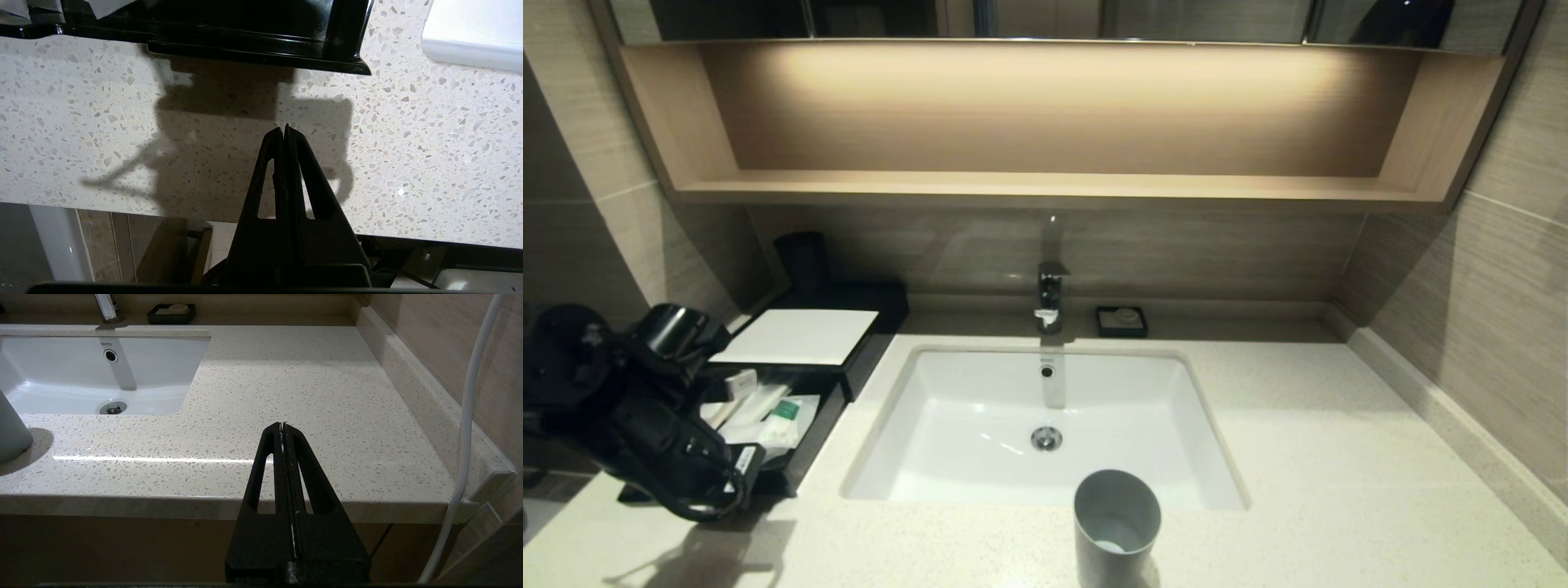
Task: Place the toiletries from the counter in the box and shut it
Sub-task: Close the drawer
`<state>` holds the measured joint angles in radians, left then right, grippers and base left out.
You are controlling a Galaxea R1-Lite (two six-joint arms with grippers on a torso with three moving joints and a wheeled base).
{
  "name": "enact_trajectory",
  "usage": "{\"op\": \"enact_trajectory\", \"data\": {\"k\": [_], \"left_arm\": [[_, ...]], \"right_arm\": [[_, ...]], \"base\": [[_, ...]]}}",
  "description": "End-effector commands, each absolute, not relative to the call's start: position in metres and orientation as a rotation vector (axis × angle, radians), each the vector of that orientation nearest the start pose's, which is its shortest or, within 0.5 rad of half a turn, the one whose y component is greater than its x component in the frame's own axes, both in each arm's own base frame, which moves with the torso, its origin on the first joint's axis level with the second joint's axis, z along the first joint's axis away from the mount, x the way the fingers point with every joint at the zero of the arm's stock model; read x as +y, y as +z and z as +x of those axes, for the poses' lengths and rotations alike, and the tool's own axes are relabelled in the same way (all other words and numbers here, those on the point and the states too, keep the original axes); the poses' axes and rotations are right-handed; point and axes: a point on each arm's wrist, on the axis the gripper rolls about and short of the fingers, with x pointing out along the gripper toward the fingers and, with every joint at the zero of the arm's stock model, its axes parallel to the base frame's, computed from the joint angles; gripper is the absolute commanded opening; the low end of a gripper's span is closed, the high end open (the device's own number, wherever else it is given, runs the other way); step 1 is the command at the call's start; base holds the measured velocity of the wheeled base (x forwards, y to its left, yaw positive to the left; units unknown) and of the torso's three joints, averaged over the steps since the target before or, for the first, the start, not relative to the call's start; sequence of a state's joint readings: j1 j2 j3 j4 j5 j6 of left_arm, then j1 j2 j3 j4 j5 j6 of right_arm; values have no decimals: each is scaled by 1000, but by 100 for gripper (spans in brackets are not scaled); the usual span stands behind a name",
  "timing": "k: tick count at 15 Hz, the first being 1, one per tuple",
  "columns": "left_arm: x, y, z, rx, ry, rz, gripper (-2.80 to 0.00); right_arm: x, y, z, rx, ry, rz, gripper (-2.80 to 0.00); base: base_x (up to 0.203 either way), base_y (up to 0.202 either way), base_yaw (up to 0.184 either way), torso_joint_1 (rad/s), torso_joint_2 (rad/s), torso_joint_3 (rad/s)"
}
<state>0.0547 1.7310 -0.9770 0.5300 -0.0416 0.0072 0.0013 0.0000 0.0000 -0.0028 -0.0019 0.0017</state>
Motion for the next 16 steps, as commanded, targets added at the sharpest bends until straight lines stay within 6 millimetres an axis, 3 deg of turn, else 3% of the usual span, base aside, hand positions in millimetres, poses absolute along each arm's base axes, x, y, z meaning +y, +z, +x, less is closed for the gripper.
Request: {"op": "enact_trajectory", "data": {"k": [1, 10, 16], "left_arm": [[15, 127, 258, 1307, 16, -58, -280], [17, 118, 271, 1261, 21, -57, -280], [19, 124, 278, 1226, 27, -60, -280]], "right_arm": [[0, 75, -23, -2, 0, 2, -280], [0, 75, -23, -2, 0, 2, -280], [0, 75, -23, -2, 0, 2, -280]], "base": [[0, 0, 0, 0, 0, 0], [0, 0, 0, 0, 0, 0], [0, 0, 0, 0, 0, 0]]}}
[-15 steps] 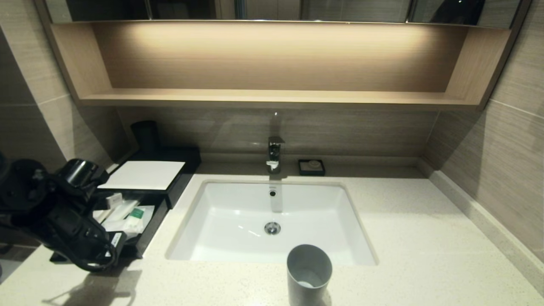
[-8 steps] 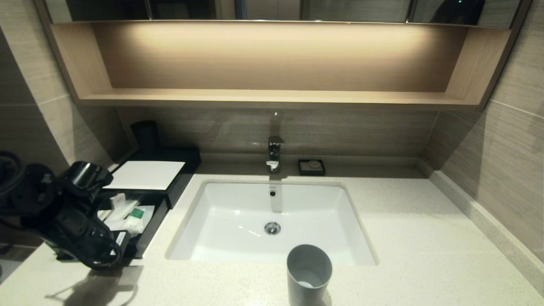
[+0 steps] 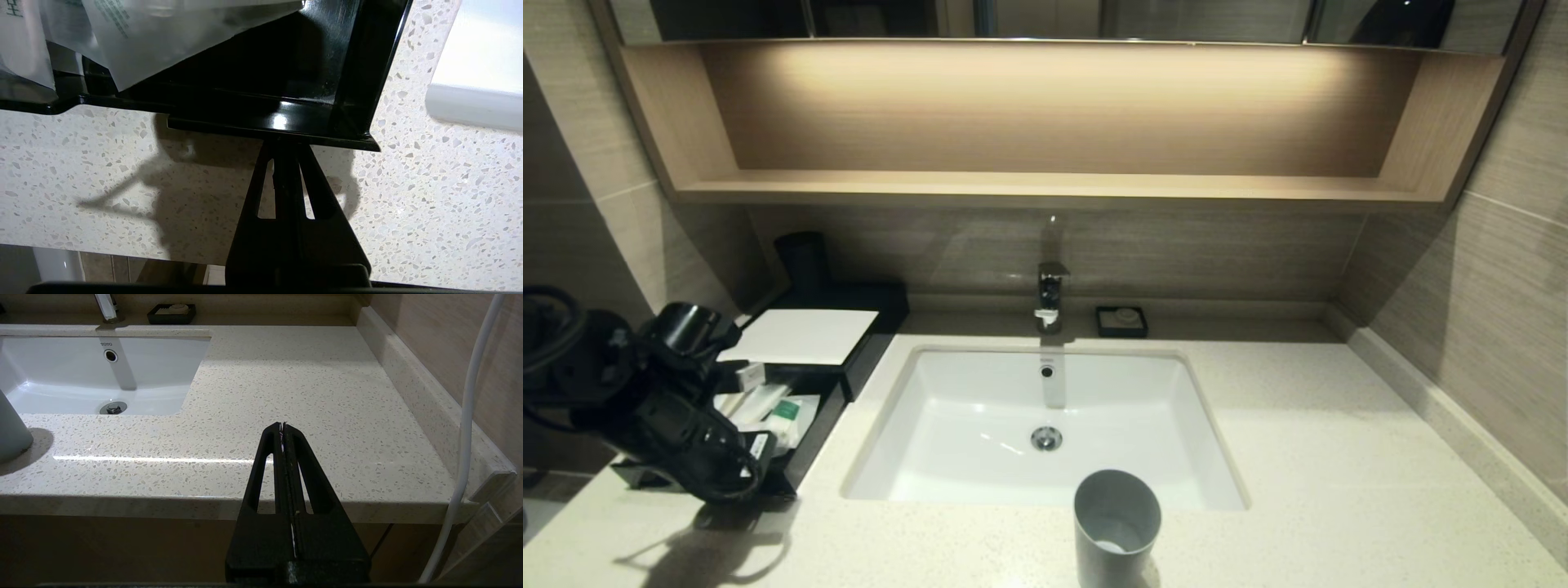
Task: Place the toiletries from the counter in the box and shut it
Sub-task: Close the drawer
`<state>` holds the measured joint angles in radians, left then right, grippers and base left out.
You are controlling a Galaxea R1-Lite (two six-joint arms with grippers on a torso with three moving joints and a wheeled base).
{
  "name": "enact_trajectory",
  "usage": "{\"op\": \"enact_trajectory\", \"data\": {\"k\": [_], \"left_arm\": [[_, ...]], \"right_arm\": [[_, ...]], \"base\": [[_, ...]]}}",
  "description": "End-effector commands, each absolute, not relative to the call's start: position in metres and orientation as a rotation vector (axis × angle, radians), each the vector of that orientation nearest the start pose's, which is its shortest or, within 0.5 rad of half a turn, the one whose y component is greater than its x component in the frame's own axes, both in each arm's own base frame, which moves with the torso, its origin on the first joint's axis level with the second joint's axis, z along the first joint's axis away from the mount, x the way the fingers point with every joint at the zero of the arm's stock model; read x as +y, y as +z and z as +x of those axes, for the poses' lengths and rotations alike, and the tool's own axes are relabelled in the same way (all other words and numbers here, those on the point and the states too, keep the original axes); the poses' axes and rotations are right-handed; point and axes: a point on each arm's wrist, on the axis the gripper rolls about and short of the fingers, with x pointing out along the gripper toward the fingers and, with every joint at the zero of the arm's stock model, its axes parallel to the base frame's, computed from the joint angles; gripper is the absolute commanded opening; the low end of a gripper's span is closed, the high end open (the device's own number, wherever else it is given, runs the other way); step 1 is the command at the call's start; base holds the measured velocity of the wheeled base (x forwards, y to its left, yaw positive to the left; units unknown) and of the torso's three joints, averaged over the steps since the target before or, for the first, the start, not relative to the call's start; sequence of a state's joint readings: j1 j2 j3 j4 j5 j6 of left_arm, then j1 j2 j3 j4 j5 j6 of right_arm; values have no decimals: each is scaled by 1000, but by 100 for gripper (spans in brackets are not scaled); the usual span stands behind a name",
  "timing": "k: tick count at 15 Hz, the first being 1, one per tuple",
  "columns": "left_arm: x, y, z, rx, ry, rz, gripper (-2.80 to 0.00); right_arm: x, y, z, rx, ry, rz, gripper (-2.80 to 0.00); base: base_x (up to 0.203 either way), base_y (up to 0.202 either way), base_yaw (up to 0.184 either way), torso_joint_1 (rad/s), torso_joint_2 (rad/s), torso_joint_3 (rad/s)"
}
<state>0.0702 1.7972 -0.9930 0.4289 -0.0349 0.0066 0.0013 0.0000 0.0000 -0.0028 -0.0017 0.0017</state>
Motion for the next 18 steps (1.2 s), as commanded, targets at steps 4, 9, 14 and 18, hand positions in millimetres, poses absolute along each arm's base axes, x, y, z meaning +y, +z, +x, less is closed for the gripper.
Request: {"op": "enact_trajectory", "data": {"k": [4, 9, 14, 18], "left_arm": [[21, 129, 283, 1199, 32, -62, -280], [25, 126, 286, 1202, 43, -71, -280], [25, 122, 294, 1173, 49, -82, -280], [25, 121, 299, 1138, 63, -103, -280]], "right_arm": [[0, 75, -23, -3, 0, 2, -280], [0, 75, -23, -2, 0, 2, -280], [0, 76, -23, -2, 0, 2, -280], [0, 76, -23, -2, 0, 2, -280]], "base": [[0, 0, 0, 0, 0, 0], [0, 0, 0, 0, 0, 0], [0, 0, 0, 0, 0, 0], [0, 0, 0, 0, 0, 0]]}}
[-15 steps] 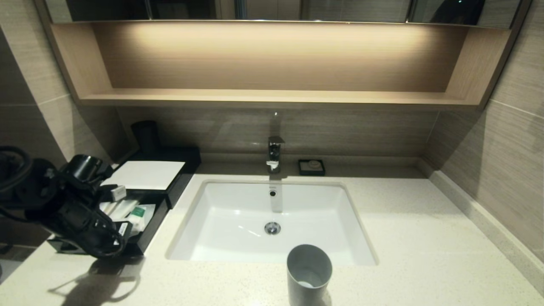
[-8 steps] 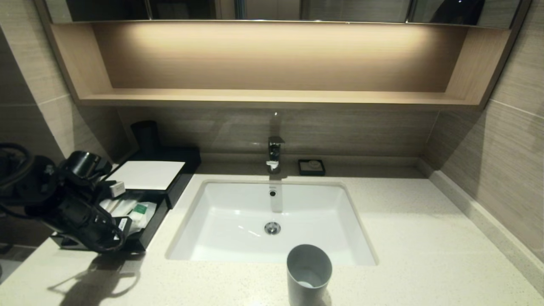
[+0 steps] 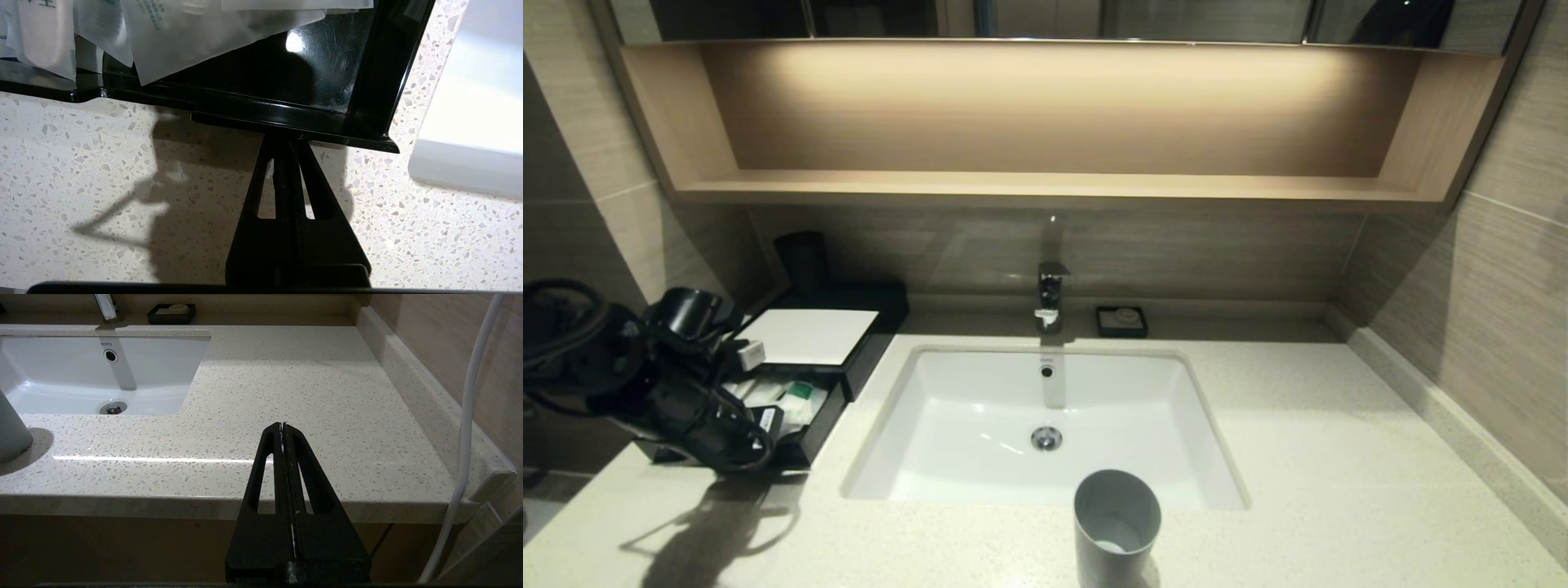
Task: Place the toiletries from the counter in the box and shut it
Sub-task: Close the drawer
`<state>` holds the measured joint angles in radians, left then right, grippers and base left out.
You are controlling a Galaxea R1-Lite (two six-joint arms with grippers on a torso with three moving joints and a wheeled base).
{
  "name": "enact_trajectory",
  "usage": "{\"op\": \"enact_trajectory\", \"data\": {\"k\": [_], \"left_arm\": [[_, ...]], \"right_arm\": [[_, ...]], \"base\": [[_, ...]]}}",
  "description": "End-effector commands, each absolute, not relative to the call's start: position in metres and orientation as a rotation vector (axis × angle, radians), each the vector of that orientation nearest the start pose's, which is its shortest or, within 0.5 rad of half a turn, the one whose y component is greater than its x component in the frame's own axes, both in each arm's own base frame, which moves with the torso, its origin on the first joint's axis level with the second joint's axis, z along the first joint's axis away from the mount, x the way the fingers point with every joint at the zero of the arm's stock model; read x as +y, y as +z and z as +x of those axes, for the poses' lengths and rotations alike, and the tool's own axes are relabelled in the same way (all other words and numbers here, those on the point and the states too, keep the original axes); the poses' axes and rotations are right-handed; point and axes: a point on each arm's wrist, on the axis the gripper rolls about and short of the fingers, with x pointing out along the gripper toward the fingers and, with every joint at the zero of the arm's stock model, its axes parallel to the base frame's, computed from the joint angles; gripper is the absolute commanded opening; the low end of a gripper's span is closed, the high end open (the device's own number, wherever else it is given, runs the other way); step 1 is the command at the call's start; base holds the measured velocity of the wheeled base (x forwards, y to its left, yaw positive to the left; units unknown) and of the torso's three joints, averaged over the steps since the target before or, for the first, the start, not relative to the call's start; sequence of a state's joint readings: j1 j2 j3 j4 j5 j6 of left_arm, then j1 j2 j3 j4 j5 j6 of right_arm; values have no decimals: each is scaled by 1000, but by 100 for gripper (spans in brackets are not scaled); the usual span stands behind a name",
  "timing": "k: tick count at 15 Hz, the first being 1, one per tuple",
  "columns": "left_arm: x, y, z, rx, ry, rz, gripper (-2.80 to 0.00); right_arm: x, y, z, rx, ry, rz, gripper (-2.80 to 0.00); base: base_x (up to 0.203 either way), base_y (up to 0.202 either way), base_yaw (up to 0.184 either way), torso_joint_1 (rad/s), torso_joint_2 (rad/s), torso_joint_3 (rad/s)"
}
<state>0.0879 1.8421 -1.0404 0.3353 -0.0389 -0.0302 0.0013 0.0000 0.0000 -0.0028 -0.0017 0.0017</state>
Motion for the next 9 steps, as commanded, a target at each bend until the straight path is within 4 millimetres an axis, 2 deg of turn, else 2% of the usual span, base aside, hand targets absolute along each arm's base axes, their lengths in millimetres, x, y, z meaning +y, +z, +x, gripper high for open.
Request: {"op": "enact_trajectory", "data": {"k": [1, 9], "left_arm": [[25, 121, 300, 1129, 65, -106, -280], [27, 119, 313, 1057, 89, -143, -280]], "right_arm": [[0, 76, -23, -2, 0, 2, -280], [0, 76, -23, -3, 0, 2, -280]], "base": [[0, 0, 0, 0, 0, 0], [0, 0, 0, 0, 0, 0]]}}
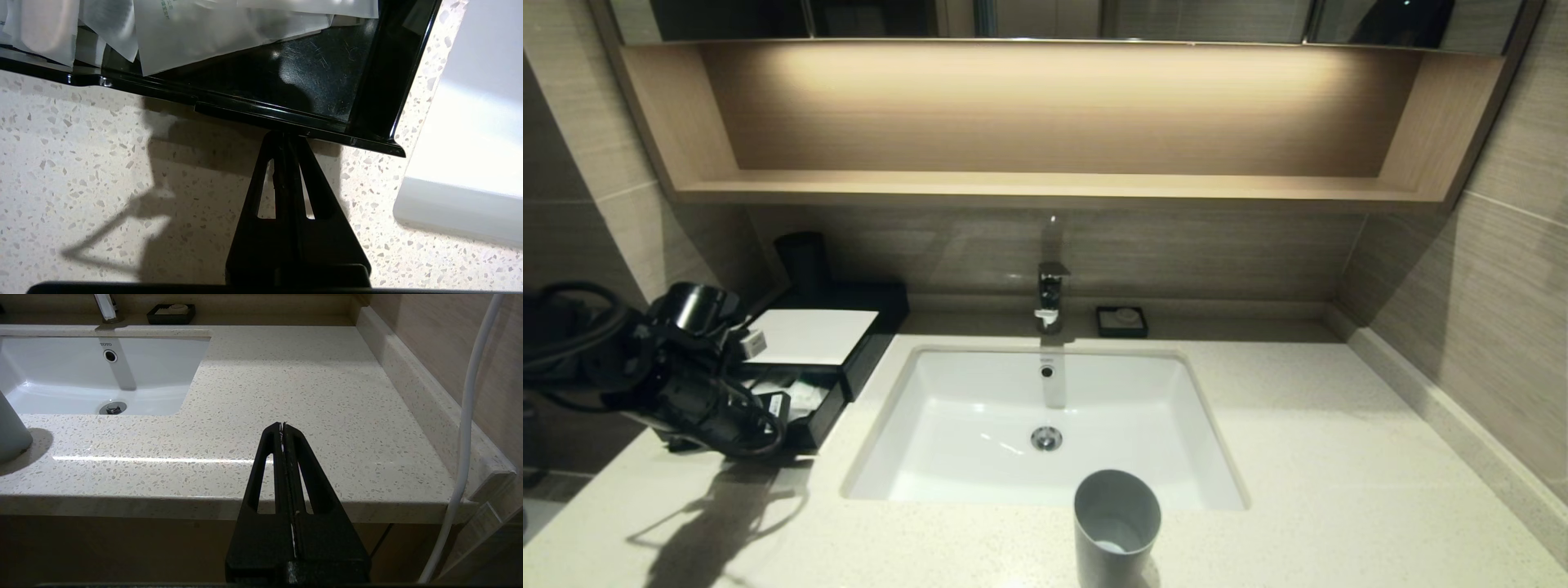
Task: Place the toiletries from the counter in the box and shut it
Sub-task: Close the drawer
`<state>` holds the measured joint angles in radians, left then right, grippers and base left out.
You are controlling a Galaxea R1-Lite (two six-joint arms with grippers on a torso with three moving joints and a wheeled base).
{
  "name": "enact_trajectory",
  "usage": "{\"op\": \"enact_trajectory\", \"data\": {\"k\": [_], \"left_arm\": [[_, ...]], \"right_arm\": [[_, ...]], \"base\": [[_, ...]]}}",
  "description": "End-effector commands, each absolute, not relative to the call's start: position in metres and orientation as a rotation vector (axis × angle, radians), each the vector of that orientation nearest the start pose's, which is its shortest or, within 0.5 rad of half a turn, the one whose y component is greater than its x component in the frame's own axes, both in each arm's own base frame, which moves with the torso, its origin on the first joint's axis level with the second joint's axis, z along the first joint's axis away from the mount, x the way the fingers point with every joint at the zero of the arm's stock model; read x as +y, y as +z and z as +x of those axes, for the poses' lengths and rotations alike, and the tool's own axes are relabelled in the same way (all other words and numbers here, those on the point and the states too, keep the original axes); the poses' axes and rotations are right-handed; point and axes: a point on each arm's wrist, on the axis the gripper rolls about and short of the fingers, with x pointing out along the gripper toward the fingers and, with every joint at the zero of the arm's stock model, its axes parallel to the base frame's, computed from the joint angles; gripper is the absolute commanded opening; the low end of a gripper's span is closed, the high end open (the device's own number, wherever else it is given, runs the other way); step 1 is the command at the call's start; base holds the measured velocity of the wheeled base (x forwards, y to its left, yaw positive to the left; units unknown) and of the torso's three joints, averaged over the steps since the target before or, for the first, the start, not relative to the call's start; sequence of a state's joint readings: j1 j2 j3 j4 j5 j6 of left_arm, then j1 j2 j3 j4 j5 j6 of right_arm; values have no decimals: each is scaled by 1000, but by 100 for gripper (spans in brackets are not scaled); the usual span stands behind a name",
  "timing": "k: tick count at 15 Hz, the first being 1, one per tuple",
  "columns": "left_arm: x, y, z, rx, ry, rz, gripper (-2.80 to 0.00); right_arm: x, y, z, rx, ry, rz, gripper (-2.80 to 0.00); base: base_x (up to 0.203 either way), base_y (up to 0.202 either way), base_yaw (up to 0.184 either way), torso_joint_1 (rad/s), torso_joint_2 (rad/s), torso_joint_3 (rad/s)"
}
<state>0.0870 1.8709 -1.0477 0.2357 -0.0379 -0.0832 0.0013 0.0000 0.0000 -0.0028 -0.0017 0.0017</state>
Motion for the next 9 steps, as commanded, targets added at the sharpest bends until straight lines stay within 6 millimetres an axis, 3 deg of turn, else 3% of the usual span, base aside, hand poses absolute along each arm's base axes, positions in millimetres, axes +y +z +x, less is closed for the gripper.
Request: {"op": "enact_trajectory", "data": {"k": [1, 9], "left_arm": [[27, 119, 314, 1050, 87, -143, -280], [28, 121, 324, 952, 102, -173, -280]], "right_arm": [[0, 76, -23, -3, 0, 2, -280], [0, 76, -23, -4, 0, 2, -280]], "base": [[0, 0, 0, 0, 0, 0], [0, 0, 0, 0, 0, 0]]}}
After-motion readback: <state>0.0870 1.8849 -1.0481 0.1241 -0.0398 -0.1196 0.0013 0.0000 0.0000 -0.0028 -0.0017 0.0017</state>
